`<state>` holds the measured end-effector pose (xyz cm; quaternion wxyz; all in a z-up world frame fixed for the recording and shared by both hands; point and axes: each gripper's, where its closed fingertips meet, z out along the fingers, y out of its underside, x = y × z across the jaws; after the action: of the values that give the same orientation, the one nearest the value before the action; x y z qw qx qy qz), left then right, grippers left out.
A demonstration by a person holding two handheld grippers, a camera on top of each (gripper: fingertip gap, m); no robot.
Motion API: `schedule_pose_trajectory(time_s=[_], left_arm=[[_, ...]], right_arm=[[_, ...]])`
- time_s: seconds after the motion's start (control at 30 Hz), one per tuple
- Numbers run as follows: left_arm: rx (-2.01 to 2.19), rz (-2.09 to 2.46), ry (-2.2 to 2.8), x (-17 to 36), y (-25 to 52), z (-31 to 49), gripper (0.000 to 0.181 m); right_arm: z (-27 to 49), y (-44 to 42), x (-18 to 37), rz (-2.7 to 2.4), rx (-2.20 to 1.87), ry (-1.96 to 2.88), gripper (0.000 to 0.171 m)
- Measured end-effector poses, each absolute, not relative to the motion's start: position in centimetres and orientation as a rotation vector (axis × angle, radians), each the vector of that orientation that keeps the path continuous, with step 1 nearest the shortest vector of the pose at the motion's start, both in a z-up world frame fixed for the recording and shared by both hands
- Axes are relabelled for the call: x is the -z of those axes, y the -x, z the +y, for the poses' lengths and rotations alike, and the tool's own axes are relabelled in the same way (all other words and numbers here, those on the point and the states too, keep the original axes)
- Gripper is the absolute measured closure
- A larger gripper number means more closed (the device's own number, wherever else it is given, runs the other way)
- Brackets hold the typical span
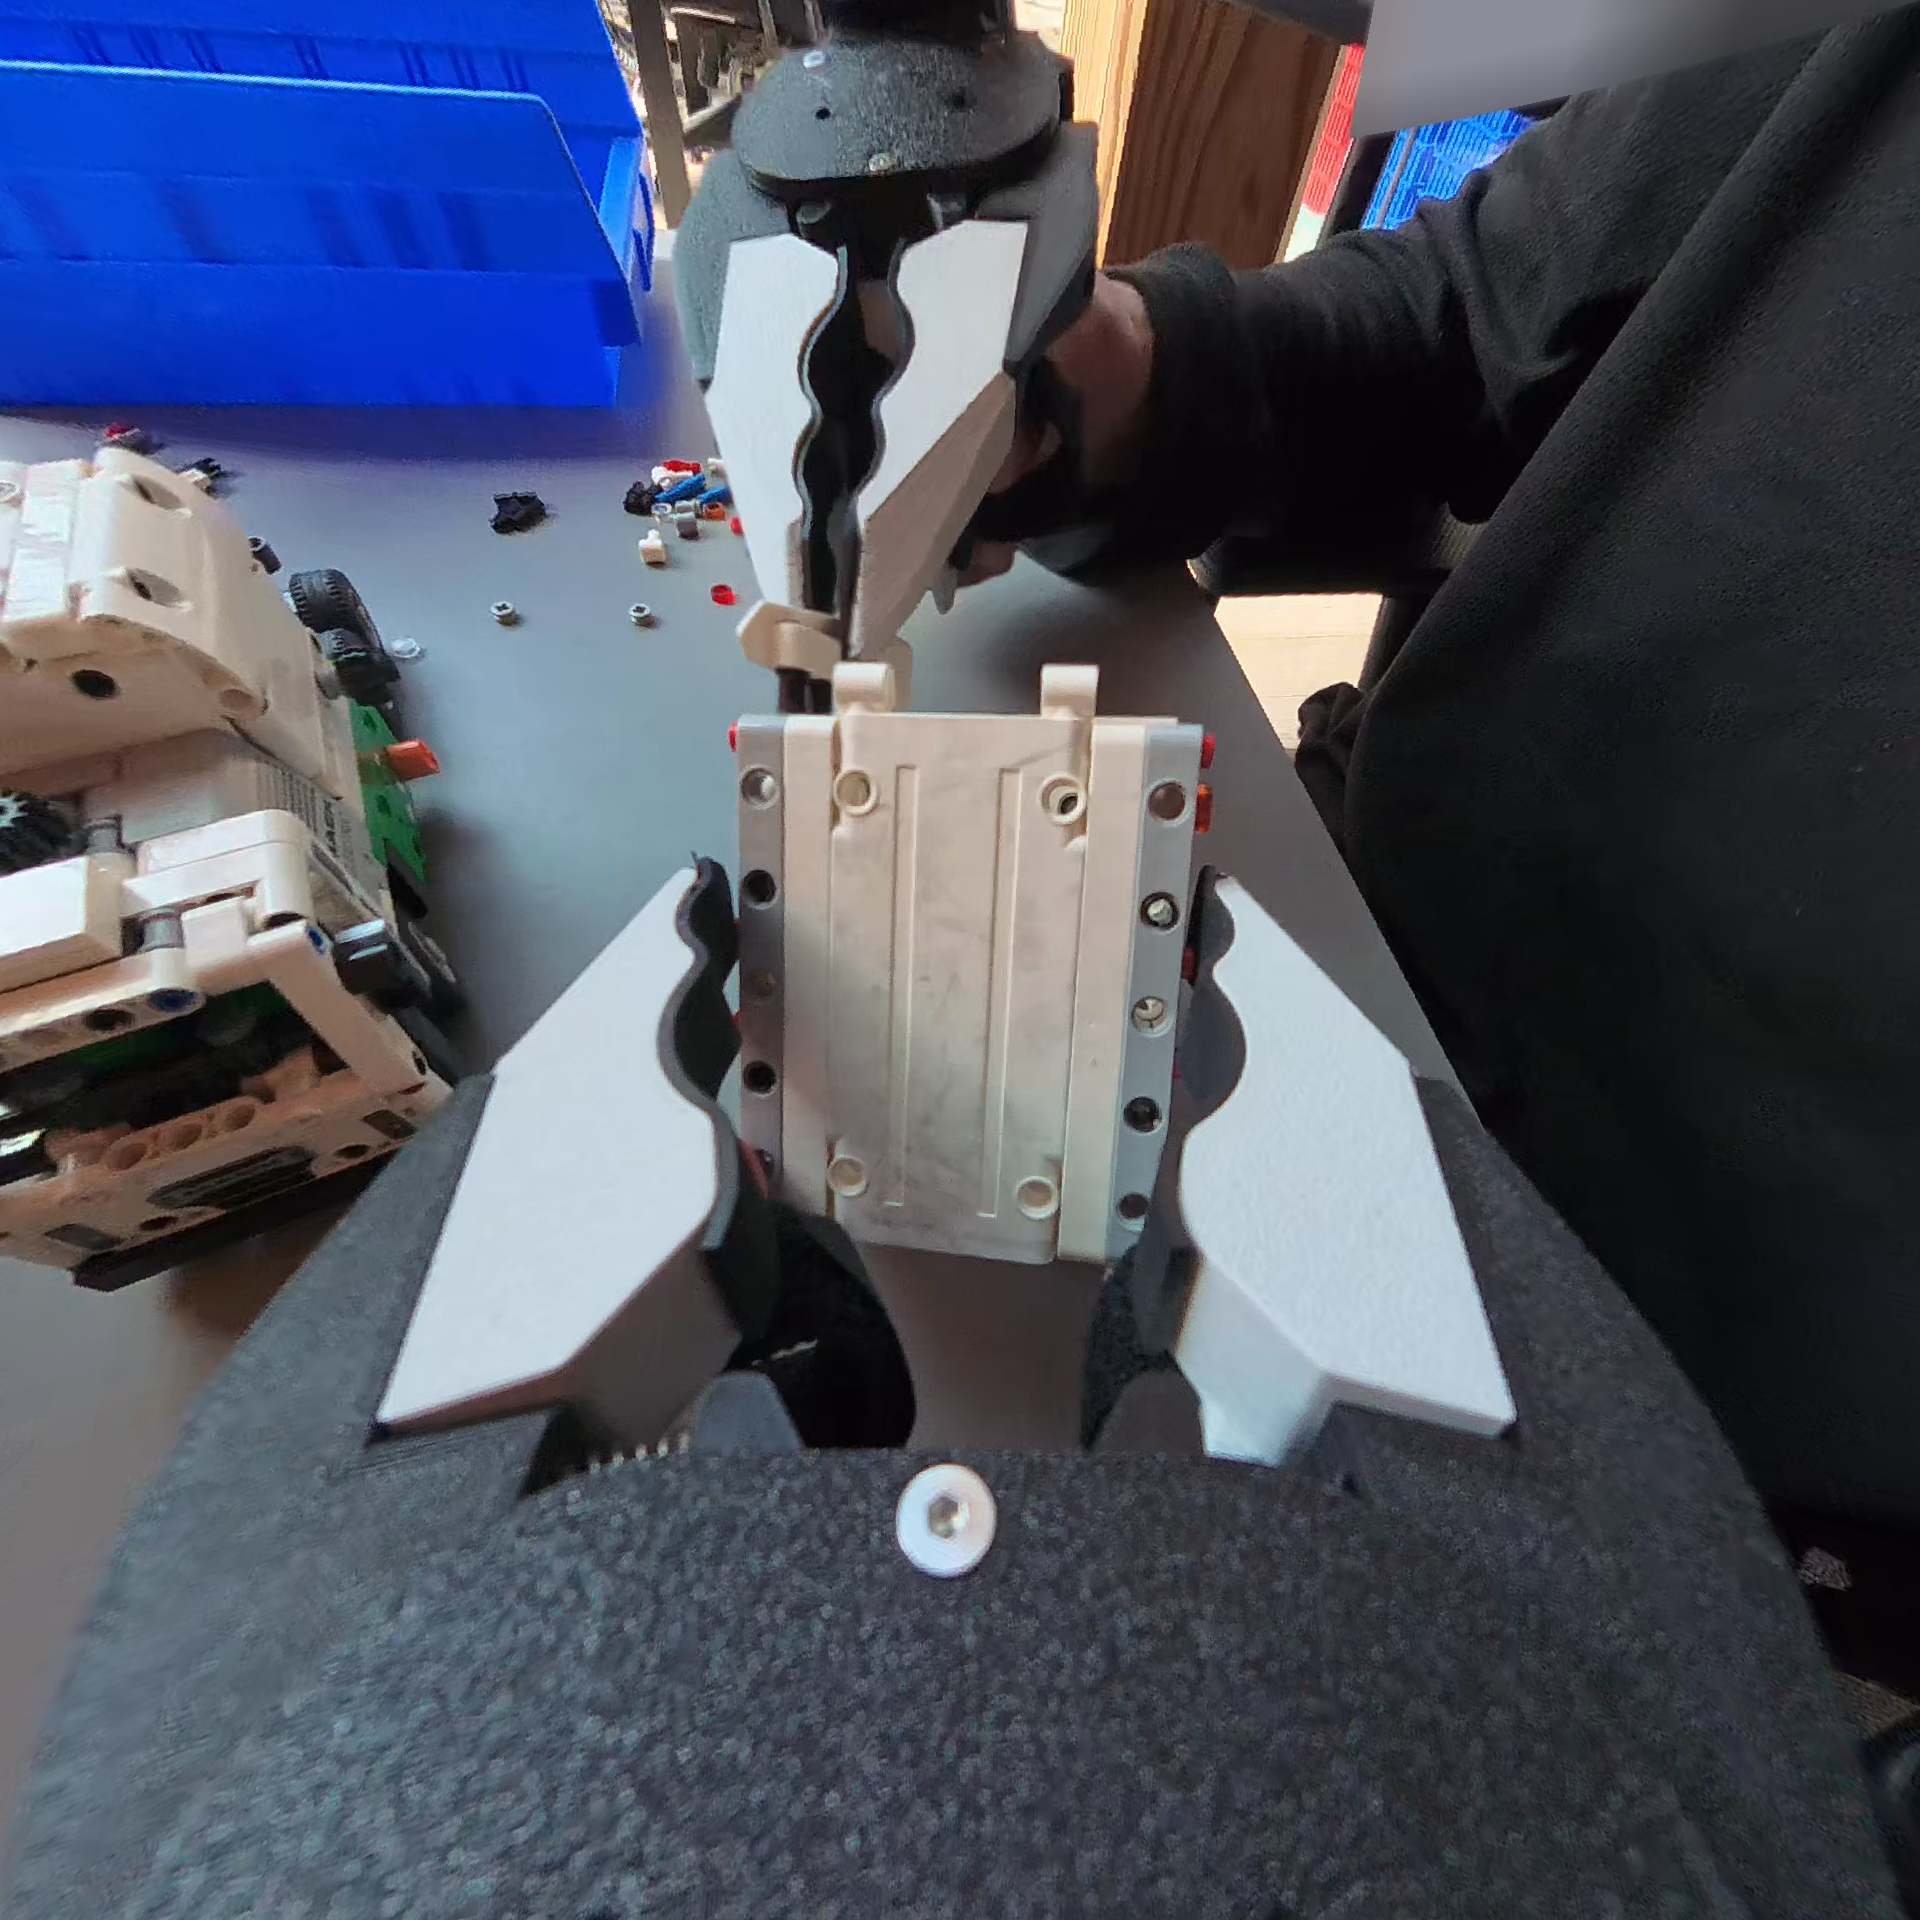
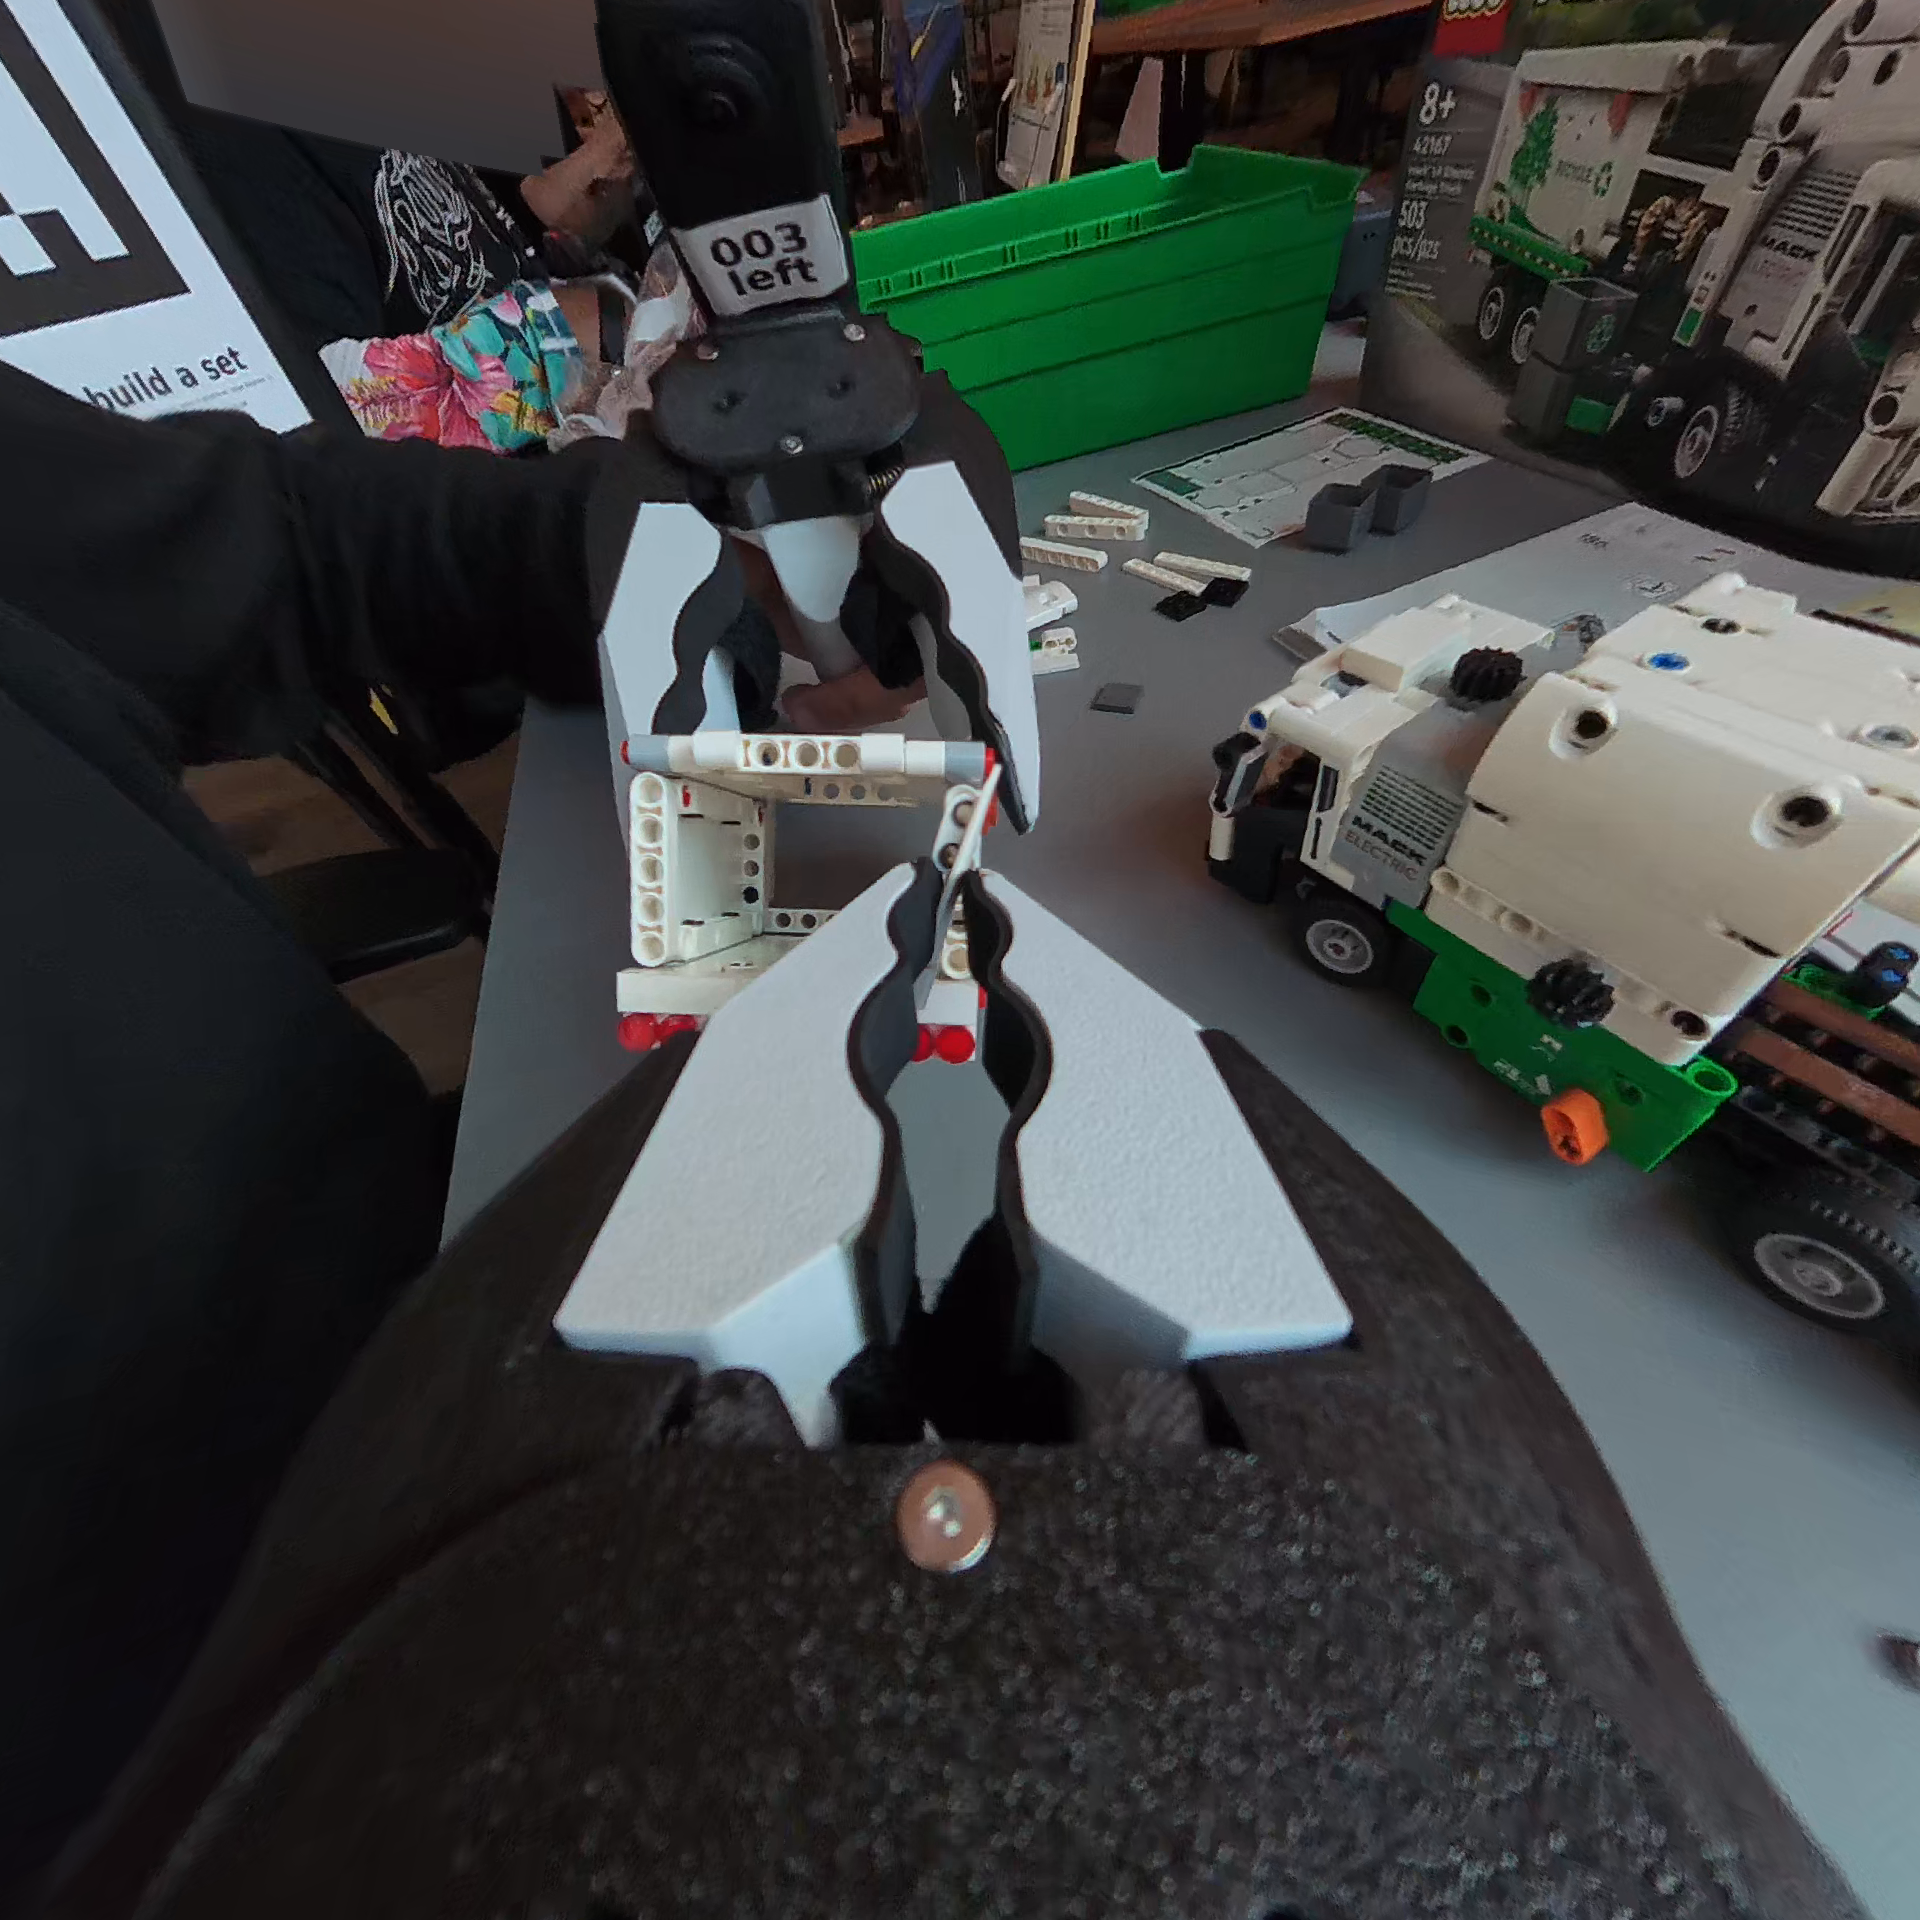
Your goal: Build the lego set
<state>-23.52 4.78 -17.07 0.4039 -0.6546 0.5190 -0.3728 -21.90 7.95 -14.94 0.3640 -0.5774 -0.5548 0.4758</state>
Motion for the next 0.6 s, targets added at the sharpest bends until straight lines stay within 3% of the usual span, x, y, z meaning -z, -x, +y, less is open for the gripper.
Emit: schedule_pose_trajectory(time_s=[0.6], left_arm=[[0.978, 1.332, 1.598, 17.0, 23.95, 4.43, 0.096]], right_arm=[[7.82, 22.22, 14.97, -1.797, -0.823, 1.446, 0.169]])
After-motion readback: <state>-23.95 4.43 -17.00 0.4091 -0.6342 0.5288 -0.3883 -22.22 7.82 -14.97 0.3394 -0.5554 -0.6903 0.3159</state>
